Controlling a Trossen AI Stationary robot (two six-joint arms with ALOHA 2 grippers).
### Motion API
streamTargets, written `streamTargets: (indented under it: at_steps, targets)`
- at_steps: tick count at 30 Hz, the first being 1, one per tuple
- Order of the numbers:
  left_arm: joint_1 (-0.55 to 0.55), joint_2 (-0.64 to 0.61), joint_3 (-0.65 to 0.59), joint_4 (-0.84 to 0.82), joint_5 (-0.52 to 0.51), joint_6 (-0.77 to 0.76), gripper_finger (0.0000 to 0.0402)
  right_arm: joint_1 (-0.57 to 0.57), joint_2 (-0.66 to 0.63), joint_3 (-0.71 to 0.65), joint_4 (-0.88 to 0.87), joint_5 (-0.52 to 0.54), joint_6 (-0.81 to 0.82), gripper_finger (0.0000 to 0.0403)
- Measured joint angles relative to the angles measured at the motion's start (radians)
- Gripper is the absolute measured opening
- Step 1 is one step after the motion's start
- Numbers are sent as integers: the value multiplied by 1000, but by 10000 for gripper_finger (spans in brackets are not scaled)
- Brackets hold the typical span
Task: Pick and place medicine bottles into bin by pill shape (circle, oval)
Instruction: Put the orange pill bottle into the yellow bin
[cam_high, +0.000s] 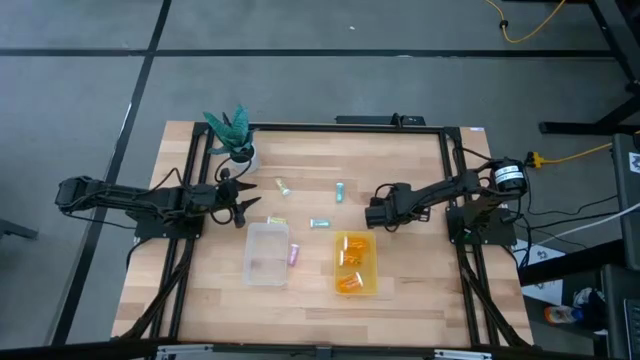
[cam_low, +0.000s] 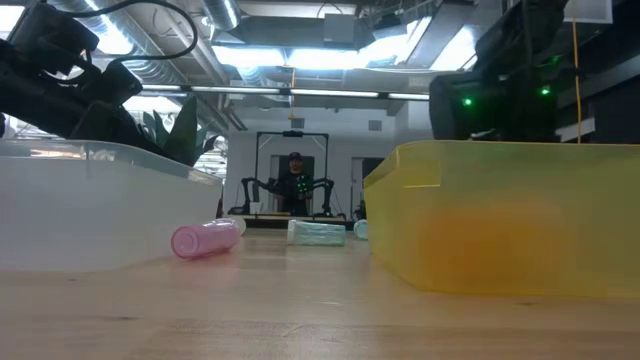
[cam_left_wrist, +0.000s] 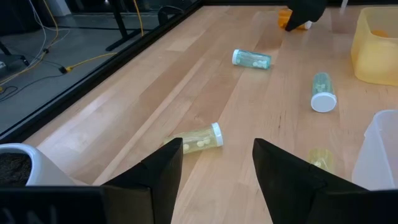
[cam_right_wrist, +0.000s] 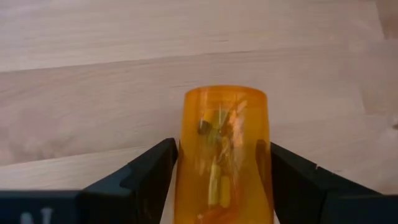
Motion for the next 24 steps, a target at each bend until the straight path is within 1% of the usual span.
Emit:
streamTargets:
  at_steps: [5, 12, 16, 20, 24]
  targets:
    - [0, 0, 0, 0, 0, 0, 190, 0, 1, 1, 14, 19, -1, 232]
    - [0, 0, 0, 0, 0, 0, 190, 0, 2, 2, 24, 30, -11, 196]
    - [0, 0, 0, 0, 0, 0, 190, 0, -8, 3, 21, 30, -106, 185]
    - [0, 0, 0, 0, 0, 0, 190, 0, -45, 37, 5, 30, -173, 188]
    - [0, 0, 0, 0, 0, 0, 190, 0, -74, 91, -3, 78, -285, 192]
